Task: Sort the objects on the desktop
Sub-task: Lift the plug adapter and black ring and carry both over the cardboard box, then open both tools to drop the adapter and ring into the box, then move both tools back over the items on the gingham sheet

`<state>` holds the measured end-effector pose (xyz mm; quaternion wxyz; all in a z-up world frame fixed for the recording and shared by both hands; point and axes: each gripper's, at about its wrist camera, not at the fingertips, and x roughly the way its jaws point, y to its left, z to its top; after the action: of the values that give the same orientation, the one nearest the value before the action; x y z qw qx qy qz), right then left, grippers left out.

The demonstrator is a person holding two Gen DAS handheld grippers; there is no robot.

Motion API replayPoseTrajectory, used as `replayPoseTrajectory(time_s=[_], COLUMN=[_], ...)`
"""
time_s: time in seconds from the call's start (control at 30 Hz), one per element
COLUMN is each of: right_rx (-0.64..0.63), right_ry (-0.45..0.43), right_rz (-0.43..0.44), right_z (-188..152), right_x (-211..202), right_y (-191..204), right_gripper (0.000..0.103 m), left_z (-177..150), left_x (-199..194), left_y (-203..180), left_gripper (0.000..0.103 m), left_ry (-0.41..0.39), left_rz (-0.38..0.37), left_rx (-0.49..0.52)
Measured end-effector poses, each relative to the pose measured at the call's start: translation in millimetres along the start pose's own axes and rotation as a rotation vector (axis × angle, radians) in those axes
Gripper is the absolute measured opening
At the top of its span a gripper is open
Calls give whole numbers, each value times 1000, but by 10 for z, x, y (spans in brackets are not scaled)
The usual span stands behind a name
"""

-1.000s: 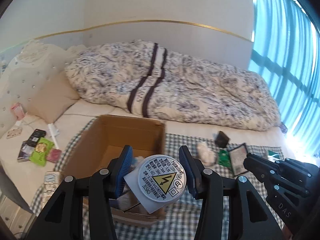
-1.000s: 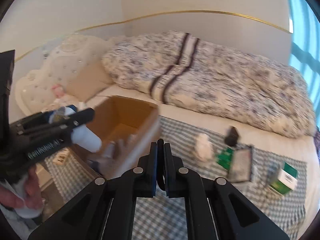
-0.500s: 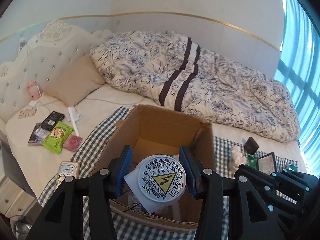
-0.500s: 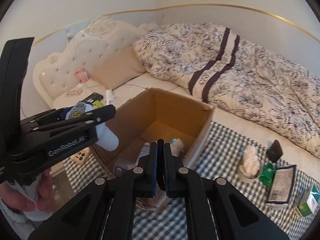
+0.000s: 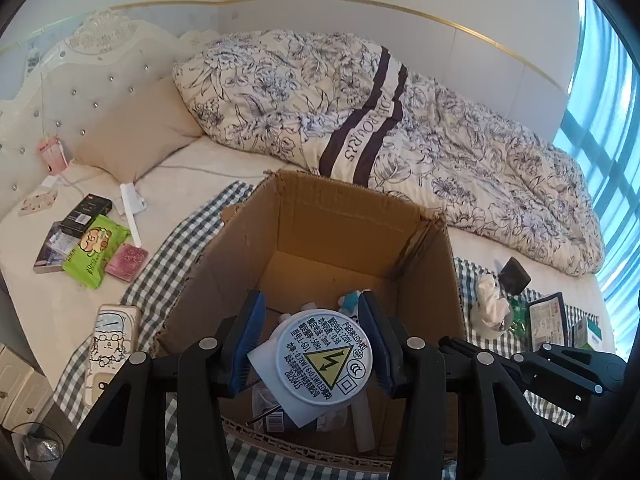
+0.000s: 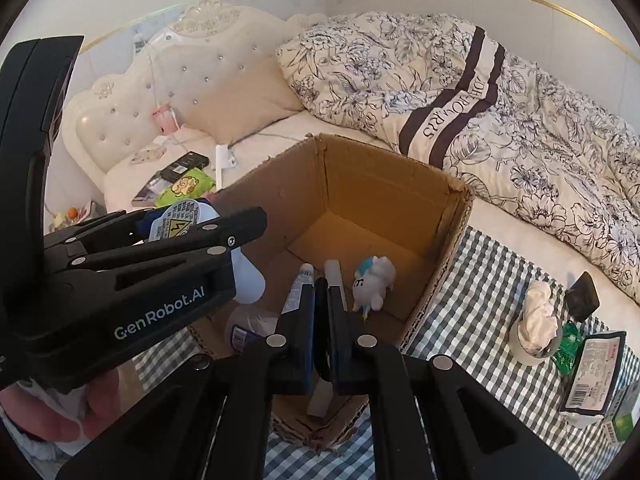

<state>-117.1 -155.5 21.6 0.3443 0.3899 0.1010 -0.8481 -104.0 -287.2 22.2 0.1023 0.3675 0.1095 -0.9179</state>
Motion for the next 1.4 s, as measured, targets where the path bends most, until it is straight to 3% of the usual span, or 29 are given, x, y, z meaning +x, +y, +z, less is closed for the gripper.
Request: replayPoseTrajectory(time_s=[0.07, 0.13, 0.17, 0.2, 0.27, 0.83, 1.13, 1.4], right_rx=[5, 23, 37, 48, 87, 151, 185, 244], right_ry=[7, 8, 19, 23, 19, -26, -73, -94], right_rz=[0, 2, 11, 13, 20, 2, -20, -93], right_z=[-6, -15, -20, -16, -21, -105, -259, -548], right_x=[39, 54, 71, 78, 72, -286, -679, -1015], right_y=[-16, -47, -75, -86, -147, -435, -693, -1201], right_gripper=[5, 7, 17, 36, 56, 56, 56, 56], left_z=[-5, -6, -4, -6, 2, -42, -69, -115], left_x=[40, 62, 71, 60, 34, -165, -421, -474], left_y=[21, 35, 48, 66, 80, -183, -575, -1009], left_gripper=[52, 69, 91, 97, 97, 97, 97, 97], left_ry=[4, 5, 7, -3, -17, -18, -37, -35], left_rz=[5, 16, 28, 37, 28, 33, 38, 22], left_rx=[-4, -7, -14, -22, -27, -15, 37, 67])
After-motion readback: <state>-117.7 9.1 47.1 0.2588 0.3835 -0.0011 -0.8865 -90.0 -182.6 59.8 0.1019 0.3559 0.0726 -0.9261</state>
